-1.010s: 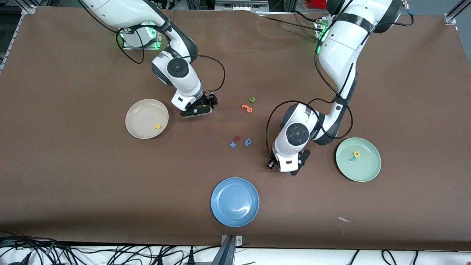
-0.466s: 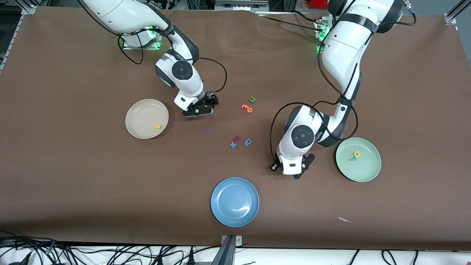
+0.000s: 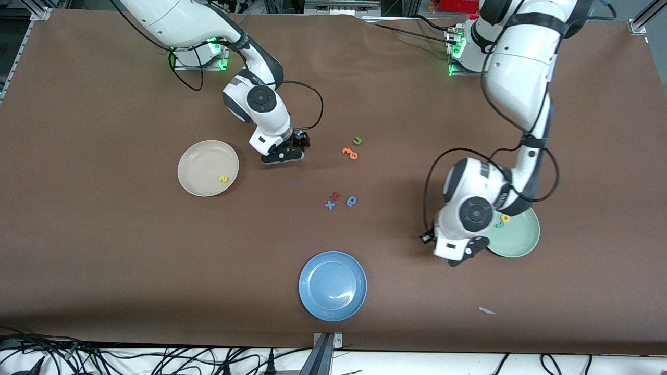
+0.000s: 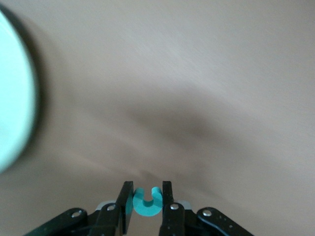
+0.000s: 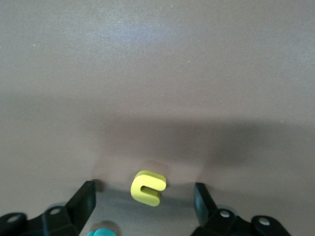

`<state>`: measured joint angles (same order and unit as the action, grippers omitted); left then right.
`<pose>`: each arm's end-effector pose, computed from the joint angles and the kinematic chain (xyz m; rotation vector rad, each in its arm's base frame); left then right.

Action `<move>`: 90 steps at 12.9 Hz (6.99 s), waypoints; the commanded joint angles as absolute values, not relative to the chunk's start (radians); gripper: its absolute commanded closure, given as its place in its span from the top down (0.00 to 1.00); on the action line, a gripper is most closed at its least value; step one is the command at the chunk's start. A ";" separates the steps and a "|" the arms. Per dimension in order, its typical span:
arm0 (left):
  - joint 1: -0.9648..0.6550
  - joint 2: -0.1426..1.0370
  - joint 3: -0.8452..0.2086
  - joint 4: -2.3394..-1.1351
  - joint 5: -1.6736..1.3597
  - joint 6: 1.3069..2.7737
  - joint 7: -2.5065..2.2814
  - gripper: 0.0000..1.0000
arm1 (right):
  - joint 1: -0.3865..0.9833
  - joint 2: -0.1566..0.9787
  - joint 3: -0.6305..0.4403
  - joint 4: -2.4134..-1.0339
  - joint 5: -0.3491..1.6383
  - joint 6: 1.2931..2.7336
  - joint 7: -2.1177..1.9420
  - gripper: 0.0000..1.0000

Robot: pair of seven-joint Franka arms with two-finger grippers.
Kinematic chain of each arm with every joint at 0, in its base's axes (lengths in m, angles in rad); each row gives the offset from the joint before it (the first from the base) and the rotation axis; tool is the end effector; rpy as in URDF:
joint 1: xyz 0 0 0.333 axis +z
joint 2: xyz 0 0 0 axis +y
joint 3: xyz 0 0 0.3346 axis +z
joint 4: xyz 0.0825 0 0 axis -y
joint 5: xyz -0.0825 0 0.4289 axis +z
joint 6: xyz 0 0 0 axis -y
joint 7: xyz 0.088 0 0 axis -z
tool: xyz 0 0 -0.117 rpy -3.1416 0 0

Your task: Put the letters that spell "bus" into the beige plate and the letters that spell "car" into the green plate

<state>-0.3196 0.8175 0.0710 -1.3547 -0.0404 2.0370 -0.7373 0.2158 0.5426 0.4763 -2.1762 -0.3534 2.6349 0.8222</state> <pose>0.7454 -0.2027 0.2003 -2.9665 -0.7422 0.1663 0.4370 0.3895 0.1320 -3.0794 -0.1896 0.0670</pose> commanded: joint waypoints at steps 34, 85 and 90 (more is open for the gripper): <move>-0.074 0.061 0.106 -1.672 -0.012 1.787 0.083 1.00 | -0.066 0.235 0.459 -2.284 -0.385 2.327 0.282 0.30; -0.089 0.155 0.101 -1.574 -0.028 1.695 0.077 1.00 | 0.261 0.552 0.561 -2.189 -0.537 2.569 1.143 0.28; -0.091 0.155 0.100 -1.566 -0.028 1.695 0.077 1.00 | 0.250 0.497 0.561 -2.197 -0.535 2.559 1.126 0.08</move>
<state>-0.0898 0.1428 0.0977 -1.5971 -0.0057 1.7143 0.0621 0.2559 0.5388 0.5696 -2.1799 -0.5149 2.5651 1.1286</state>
